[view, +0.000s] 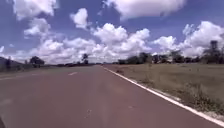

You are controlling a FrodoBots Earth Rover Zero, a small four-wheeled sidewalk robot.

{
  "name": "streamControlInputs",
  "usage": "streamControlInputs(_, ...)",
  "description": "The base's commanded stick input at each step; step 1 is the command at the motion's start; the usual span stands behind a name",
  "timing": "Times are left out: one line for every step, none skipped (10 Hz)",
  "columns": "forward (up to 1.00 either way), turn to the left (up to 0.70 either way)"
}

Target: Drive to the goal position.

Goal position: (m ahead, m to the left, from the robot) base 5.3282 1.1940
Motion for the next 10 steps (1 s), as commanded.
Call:
streamControlInputs(1.00, 0.00)
streamControlInputs(1.00, 0.00)
streamControlInputs(1.00, 0.00)
streamControlInputs(1.00, 0.00)
streamControlInputs(1.00, 0.00)
streamControlInputs(1.00, 0.00)
streamControlInputs(1.00, 0.00)
streamControlInputs(1.00, 0.00)
streamControlInputs(1.00, 0.00)
streamControlInputs(1.00, 0.00)
